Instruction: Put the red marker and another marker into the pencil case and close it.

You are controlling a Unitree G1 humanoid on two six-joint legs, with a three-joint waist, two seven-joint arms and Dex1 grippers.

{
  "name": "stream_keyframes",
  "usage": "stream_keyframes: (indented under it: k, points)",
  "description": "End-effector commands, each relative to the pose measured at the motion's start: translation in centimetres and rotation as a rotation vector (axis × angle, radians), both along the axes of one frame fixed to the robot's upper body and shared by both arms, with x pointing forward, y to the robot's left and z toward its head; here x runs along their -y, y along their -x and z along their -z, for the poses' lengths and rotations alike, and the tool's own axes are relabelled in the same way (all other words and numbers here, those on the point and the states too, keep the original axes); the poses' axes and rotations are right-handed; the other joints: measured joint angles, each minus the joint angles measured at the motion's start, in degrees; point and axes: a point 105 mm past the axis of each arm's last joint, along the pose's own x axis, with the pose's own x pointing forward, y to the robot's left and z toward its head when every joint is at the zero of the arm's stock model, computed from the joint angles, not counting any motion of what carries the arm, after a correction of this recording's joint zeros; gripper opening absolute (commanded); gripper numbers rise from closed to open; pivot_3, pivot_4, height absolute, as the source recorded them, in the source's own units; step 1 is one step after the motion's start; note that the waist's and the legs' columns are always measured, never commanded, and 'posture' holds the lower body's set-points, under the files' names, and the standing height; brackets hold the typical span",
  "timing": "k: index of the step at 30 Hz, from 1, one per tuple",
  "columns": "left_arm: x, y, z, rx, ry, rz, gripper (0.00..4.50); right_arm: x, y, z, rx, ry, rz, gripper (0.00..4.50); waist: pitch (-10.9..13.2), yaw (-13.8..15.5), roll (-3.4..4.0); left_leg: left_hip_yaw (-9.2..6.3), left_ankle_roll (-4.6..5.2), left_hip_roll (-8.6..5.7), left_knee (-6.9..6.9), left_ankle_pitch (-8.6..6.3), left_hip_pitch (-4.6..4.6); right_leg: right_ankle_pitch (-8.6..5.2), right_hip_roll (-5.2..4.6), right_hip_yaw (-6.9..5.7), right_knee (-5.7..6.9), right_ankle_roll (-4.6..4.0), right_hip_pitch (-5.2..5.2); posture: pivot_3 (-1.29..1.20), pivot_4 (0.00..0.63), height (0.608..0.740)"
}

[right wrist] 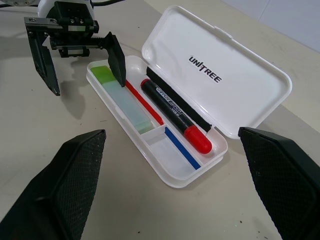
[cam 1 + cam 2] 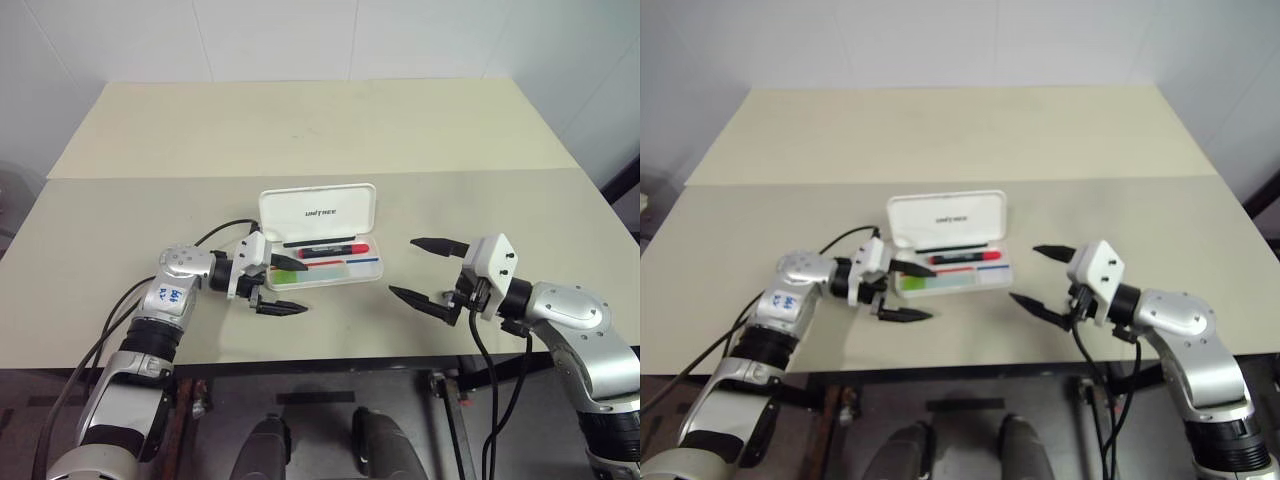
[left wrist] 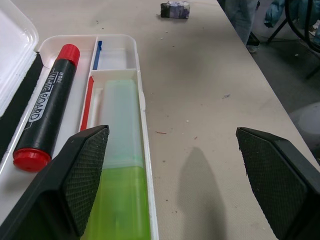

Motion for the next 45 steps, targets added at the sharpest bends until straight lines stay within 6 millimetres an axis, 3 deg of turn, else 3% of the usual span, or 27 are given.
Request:
stream_keyframes:
  k: [1, 10, 15, 21, 28, 36, 39, 45]
  points:
    - [-0.2, 0.2, -2.0, 0.085, 0.054, 0.018, 4.32, -0.2, -0.2, -0.5, 0.024, 0.005, 0.031, 4.50, 0.00, 0.00, 0.00, 0.00, 0.00, 0.00, 0.00, 0.00, 0.00, 0.00, 0.00, 0.00, 0.00, 0.00, 0.00, 0.00, 0.150, 0.740]
    - [-0.9, 1.0, -3.8, 0.123, 0.105, 0.037, 4.32, 0.9, -1.0, 1.5, -0.083, -0.057, 0.250, 4.50, 0.00, 0.02, 0.00, -0.05, 0.00, 0.01, -0.03, 0.00, -0.02, -0.02, -0.02, -0.02, 0.00, -0.05, -0.01, 0.00, 0.150, 0.740]
    - [-2.7, 1.6, -5.1, 0.162, 0.105, -0.002, 4.32, 2.3, -0.9, 3.5, -0.115, -0.117, 0.497, 4.50, 0.00, 0.01, 0.00, -0.10, -0.01, 0.05, -0.09, 0.00, -0.04, -0.05, 0.00, -0.07, 0.01, -0.10, -0.06, 0.00, 0.150, 0.740]
    - [-4.1, 1.3, -5.7, 0.181, 0.119, -0.083, 4.32, 4.0, -0.2, 4.5, -0.103, -0.140, 0.674, 4.50, 0.00, -0.01, 0.01, -0.06, -0.01, 0.01, -0.05, 0.00, -0.02, -0.06, -0.06, -0.05, 0.02, -0.10, -0.03, 0.00, 0.150, 0.740]
    - [-4.1, 1.3, -5.4, 0.173, 0.131, -0.098, 4.32, 5.1, 0.3, 5.1, -0.100, -0.181, 0.768, 4.50, 0.00, -0.03, 0.00, -0.07, -0.01, 0.02, -0.07, 0.00, -0.02, -0.06, -0.04, -0.07, 0.01, -0.11, -0.03, 0.00, 0.150, 0.740]
    - [-3.9, 0.9, -5.8, 0.180, 0.129, -0.087, 4.32, 5.1, 1.5, 7.5, -0.225, -0.222, 0.849, 4.50, 0.00, -0.06, 0.00, -0.09, -0.01, 0.04, -0.10, 0.00, -0.02, -0.08, -0.02, -0.09, 0.03, -0.14, -0.04, 0.00, 0.150, 0.740]
    - [-3.9, 0.9, -6.0, 0.184, 0.127, -0.085, 4.38, 4.7, 2.1, 8.4, -0.269, -0.239, 0.855, 3.85, 0.00, -0.07, 0.00, -0.07, -0.01, 0.03, -0.08, 0.00, 0.00, -0.08, -0.02, -0.08, 0.02, -0.14, -0.02, 0.00, 0.150, 0.740]
    - [-3.9, 0.8, -6.1, 0.187, 0.122, -0.080, 4.38, 3.7, 2.1, 8.1, -0.259, -0.265, 0.815, 1.58, -0.01, 0.02, -0.01, -0.11, -0.01, 0.04, -0.09, 0.00, 0.00, -0.09, -0.03, -0.11, 0.01, -0.16, 0.00, 0.00, 0.150, 0.740]
